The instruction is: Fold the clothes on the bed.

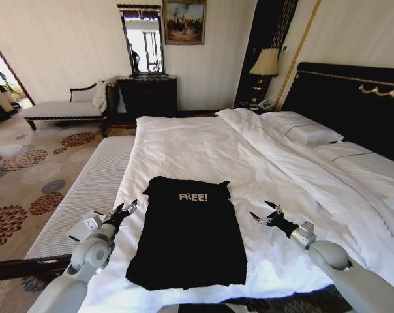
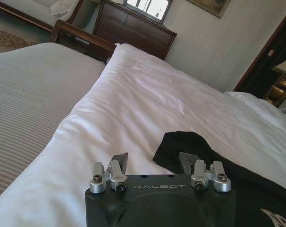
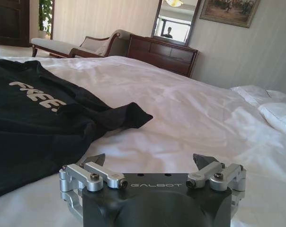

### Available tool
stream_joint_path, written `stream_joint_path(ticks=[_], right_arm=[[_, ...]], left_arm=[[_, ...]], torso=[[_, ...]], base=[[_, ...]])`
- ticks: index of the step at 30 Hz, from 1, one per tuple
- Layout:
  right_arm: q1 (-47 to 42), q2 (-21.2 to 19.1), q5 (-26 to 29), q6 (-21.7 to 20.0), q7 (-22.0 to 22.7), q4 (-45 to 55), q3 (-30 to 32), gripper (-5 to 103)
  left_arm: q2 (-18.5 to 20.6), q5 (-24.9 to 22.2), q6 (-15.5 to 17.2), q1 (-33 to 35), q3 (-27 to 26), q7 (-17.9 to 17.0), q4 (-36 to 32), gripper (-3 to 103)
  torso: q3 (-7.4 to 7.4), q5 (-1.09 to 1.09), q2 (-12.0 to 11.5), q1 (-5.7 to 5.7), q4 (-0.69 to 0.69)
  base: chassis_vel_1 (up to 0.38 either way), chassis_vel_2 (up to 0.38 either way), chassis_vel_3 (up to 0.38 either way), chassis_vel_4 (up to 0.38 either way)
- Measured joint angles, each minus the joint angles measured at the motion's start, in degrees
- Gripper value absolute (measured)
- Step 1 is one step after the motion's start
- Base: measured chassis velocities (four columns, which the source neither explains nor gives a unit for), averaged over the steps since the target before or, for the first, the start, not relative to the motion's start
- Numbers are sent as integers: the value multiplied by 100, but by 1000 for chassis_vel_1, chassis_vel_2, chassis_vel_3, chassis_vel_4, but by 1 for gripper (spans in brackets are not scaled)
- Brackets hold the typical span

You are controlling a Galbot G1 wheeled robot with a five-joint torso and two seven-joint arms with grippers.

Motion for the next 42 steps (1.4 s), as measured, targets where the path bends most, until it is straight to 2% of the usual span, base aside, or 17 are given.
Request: stream_joint_path(ticks=[2,7,11,23,30,42], right_arm=[[-31,2,0,-5,22,-3,6,100],[-142,-17,2,-28,67,29,73,100],[-179,-56,16,-46,77,37,95,100],[-267,-117,57,-50,55,48,147,100],[-295,-118,57,-47,38,52,133,100],[-459,-144,37,-28,2,94,222,100]], left_arm=[[-70,-87,0,-110,21,16,96,61],[-227,-158,-20,-438,159,241,583,68],[-312,-133,-41,-580,251,322,880,68],[-785,-329,-37,-1013,383,177,1416,70],[-957,-333,-20,-1225,485,145,1570,58],[-1244,-216,-25,-1560,602,198,2027,57]], torso=[[0,0,0,0,0],[0,2,0,0,-1],[0,0,0,0,1],[0,1,0,0,0],[0,2,0,0,0],[0,1,0,0,0]], base=[[0,0,0,0],[0,0,0,0],[0,0,0,0],[0,0,0,0],[0,0,0,0],[0,0,0,0]])
